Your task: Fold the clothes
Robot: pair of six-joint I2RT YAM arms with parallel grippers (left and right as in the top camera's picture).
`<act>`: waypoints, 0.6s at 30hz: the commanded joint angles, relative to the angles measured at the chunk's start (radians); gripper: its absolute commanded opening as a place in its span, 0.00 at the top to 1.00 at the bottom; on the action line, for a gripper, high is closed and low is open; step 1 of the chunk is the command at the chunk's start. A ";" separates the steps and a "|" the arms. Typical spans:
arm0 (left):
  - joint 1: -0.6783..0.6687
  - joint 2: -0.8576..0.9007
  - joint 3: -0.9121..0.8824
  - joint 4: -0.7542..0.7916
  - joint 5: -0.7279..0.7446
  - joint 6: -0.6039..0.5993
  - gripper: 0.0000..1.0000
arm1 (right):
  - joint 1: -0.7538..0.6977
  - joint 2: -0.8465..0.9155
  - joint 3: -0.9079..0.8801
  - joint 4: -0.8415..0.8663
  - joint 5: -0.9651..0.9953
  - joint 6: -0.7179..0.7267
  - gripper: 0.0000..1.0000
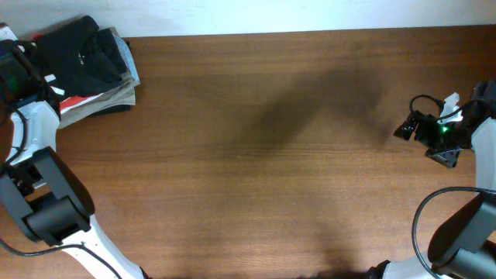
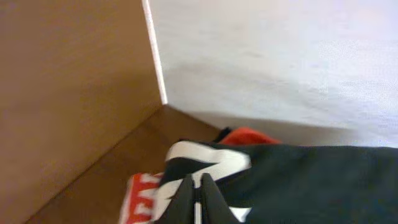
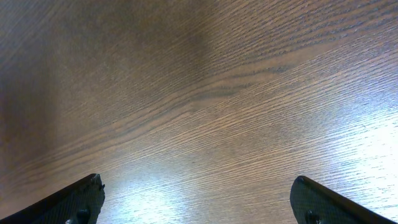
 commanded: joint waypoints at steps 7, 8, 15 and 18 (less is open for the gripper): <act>-0.002 0.243 0.190 -0.063 0.144 0.028 0.92 | 0.000 -0.008 0.015 0.000 0.009 0.007 0.01; -0.001 0.289 0.248 -0.105 0.137 0.032 0.92 | -0.001 -0.008 0.015 0.000 0.009 0.007 0.01; 0.009 0.400 0.487 -0.300 0.107 0.050 0.87 | 0.000 -0.008 0.015 0.000 0.009 0.007 0.02; 0.008 0.373 0.592 -0.424 0.112 0.048 0.86 | 0.000 -0.008 0.015 0.000 0.009 0.007 0.01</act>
